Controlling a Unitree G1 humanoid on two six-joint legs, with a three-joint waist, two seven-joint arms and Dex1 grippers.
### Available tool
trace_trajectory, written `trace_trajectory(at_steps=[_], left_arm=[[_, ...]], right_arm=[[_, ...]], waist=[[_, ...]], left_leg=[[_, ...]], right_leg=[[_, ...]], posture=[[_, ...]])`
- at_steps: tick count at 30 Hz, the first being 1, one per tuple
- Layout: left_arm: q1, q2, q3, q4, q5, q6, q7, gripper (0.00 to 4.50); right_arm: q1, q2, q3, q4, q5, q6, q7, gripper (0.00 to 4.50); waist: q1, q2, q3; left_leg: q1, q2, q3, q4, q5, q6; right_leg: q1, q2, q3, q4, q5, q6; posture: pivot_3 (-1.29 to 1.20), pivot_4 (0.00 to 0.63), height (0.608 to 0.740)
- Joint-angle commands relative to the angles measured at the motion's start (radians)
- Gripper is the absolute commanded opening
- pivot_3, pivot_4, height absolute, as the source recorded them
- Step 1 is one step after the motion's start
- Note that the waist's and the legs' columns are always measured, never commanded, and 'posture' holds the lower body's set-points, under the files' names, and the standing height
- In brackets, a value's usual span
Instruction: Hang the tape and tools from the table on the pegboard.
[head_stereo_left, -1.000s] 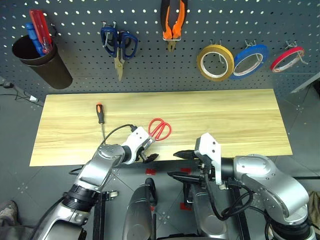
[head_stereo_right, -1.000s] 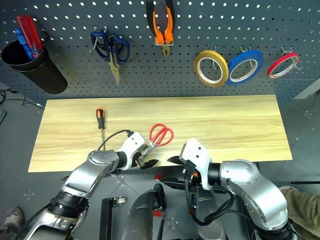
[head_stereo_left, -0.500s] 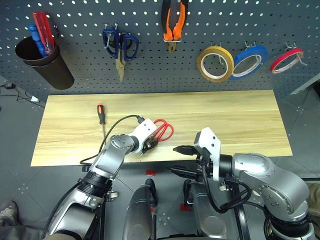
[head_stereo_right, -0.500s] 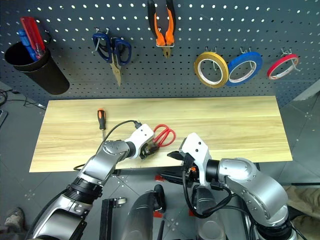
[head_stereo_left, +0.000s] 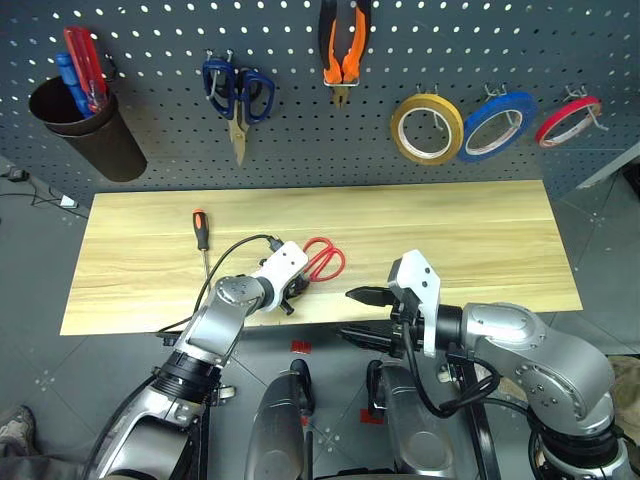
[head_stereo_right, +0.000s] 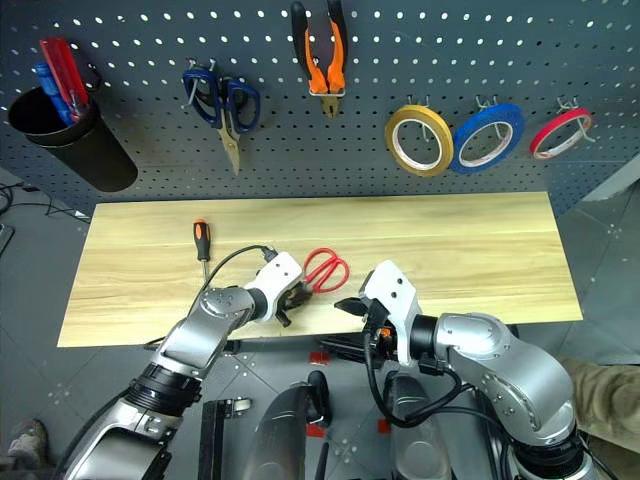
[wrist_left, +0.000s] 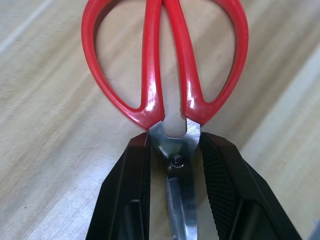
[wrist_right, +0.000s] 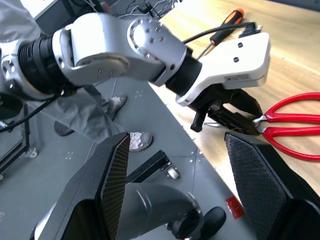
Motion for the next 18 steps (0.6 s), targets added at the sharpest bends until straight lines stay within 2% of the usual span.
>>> trace_trajectory(at_steps=[1, 7, 11, 18], left_arm=[[0.057, -0.007, 0.065, -0.026, -0.013, -0.097, 0.051, 1.14], [0.204, -0.017, 0.163, -0.251, -0.035, -0.285, 0.107, 1.14], [0.299, -0.032, 0.201, -0.405, -0.025, -0.334, 0.160, 1.14], [0.367, -0.064, 0.228, -0.591, 0.119, -0.443, 0.332, 1.14]], right_arm=[[-0.007, -0.035, 0.033, -0.025, -0.030, -0.083, -0.006, 3.22], [-0.015, -0.078, 0.086, -0.026, -0.106, -0.219, -0.011, 3.22], [-0.003, -0.092, 0.108, -0.019, -0.144, -0.309, -0.001, 3.22], [0.010, -0.144, 0.152, 0.022, -0.202, -0.433, 0.046, 3.22]], waist=[[-0.001, 0.000, 0.000], [-0.006, -0.001, 0.000], [-0.007, -0.002, -0.001], [-0.006, -0.010, -0.011]], left_leg=[[0.000, 0.000, 0.000, 0.000, 0.000, 0.000], [-0.003, 0.000, 0.000, -0.001, 0.002, -0.004], [-0.004, 0.000, 0.001, -0.002, 0.002, -0.004], [-0.004, -0.001, 0.000, 0.000, 0.001, -0.004]], right_leg=[[0.000, 0.000, 0.000, 0.000, 0.000, 0.000], [-0.003, 0.000, -0.001, -0.001, 0.001, -0.003], [-0.003, 0.000, -0.001, -0.002, 0.001, -0.002], [-0.003, 0.000, -0.002, -0.001, 0.001, -0.002]], posture=[[-0.24, 0.398, 0.740], [-0.25, 0.378, 0.740], [-0.25, 0.352, 0.740], [-0.24, 0.303, 0.740]])
